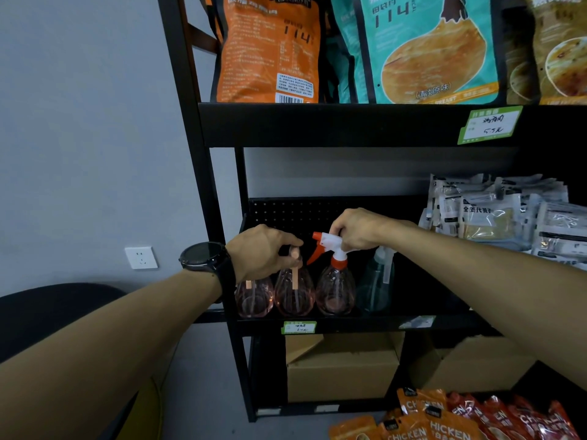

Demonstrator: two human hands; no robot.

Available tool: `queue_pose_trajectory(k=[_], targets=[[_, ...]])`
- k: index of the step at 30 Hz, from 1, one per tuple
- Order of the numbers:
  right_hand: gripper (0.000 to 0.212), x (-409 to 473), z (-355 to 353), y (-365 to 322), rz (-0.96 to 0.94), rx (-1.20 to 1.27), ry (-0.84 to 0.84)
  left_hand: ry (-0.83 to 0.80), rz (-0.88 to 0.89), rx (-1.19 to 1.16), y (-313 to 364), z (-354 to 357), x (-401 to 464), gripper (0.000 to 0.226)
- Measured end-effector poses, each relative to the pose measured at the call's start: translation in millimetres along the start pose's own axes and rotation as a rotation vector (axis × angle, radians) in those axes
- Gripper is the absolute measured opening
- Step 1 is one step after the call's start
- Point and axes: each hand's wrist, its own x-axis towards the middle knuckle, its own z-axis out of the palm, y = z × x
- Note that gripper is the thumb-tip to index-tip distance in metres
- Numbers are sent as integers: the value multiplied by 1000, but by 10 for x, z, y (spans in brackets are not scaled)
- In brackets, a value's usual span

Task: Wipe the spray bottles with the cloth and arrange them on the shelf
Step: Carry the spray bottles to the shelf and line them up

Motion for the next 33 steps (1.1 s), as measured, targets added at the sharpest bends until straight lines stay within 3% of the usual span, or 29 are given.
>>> queue_pose_trajectory(k=[27,30,33], targets=[[25,21,55,40,-49,75,56,-19,3,18,140,-88,-75,46],[37,-61,-41,-4,3,140,145,-42,-6,3,195,-124,-91,46],[25,-118,-148,-54,62,156,249,-67,-18,-33,256,-175,-115,51]])
